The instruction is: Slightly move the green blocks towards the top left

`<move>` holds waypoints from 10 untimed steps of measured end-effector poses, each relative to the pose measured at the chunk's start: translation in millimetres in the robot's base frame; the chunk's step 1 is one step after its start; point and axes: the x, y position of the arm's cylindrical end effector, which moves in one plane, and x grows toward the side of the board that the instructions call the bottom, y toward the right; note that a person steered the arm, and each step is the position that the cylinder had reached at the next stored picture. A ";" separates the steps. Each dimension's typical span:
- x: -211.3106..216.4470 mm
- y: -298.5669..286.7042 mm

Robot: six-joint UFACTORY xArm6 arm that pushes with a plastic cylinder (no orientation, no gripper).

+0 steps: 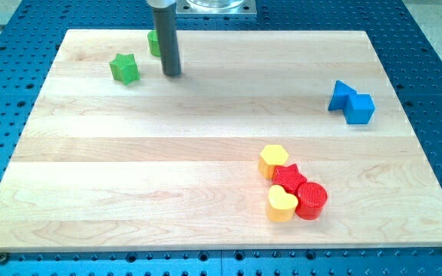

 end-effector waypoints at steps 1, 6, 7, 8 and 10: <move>9.7 -37.7; 14.7 -105.4; -5.2 -140.4; -17.3 -127.9; -55.9 -20.2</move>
